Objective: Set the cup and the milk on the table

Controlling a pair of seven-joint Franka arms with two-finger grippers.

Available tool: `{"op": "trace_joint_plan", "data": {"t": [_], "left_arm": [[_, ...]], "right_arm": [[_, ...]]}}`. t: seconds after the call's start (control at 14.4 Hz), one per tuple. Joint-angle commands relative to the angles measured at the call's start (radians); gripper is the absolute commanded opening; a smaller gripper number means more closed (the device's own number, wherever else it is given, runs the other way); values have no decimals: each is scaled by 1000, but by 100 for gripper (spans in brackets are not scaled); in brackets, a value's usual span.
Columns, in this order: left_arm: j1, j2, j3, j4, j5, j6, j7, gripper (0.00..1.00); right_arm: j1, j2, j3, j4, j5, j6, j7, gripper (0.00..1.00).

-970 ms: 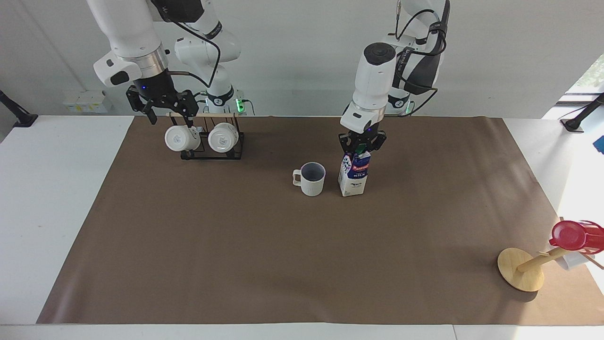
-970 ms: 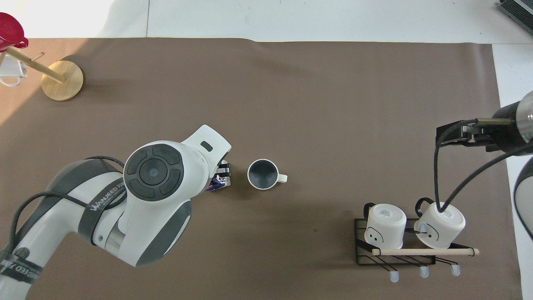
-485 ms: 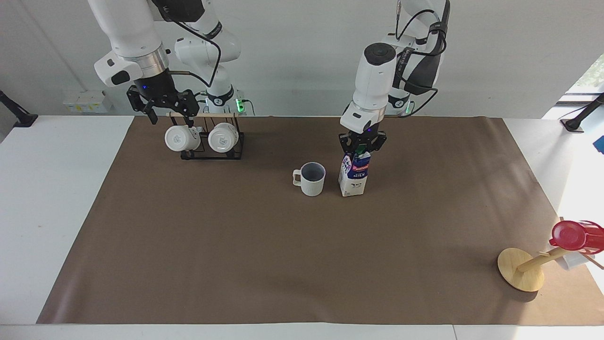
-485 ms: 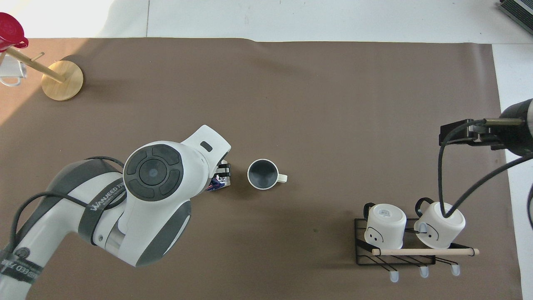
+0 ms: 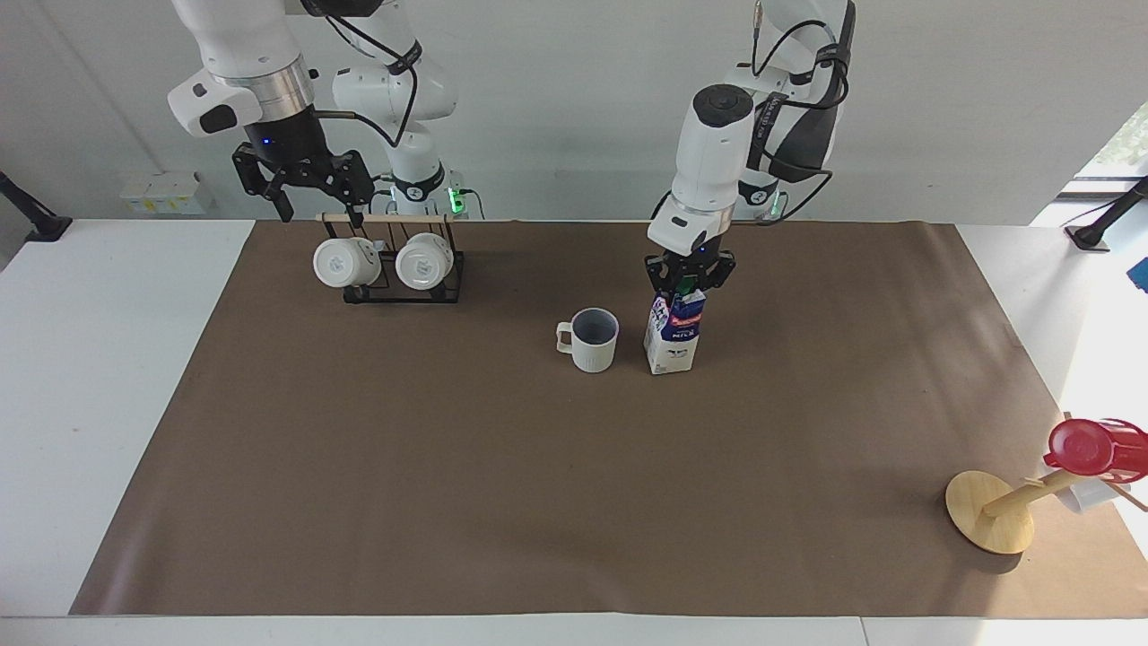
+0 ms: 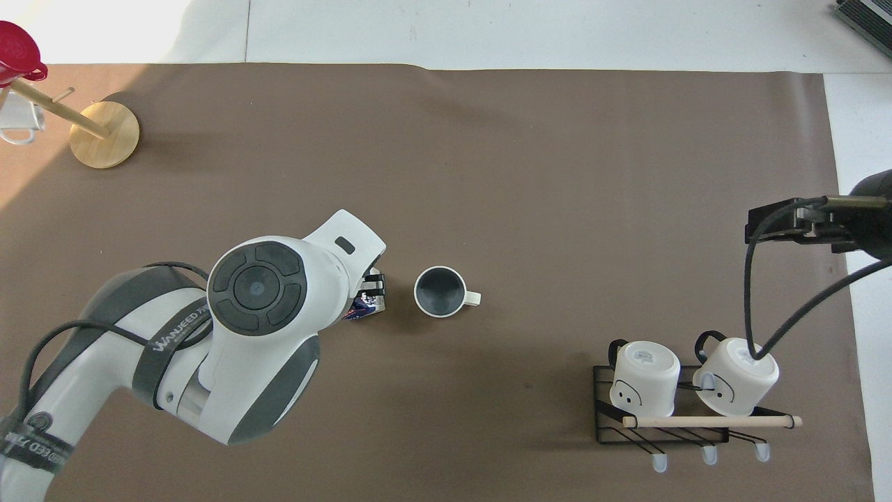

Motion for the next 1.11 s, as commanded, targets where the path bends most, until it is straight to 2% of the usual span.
{"op": "trace_joint_plan", "data": {"t": [0.0,0.28,0.35,0.55,0.62,0.76,0.9,1.04], "left_arm": [[-6,-5,8,-16,22,23,7,43],[-5,3,8,-18,22,29,7,44],[-5,3,8,-18,22,29,8,52],[-5,3,8,-16,22,31,11,95],[-5,4,6,-13,22,31,11,100],[-3,15,6,14,21,32,11,100],[-3,-8,14,47,19,3,16,100],[0,-32,26,109,18,-93,40,100]], "right_arm": [[-22,0,8,1,18,-10,-25,100],[-22,0,8,1,18,-10,-24,100],[-22,0,8,1,18,-11,-24,100],[-22,0,8,1,18,-10,-24,100],[-22,0,8,1,18,-11,-24,100],[-22,0,8,1,18,-11,-24,100],[-22,0,8,1,18,-11,-24,100],[-22,0,8,1,18,-10,-24,100]]}}
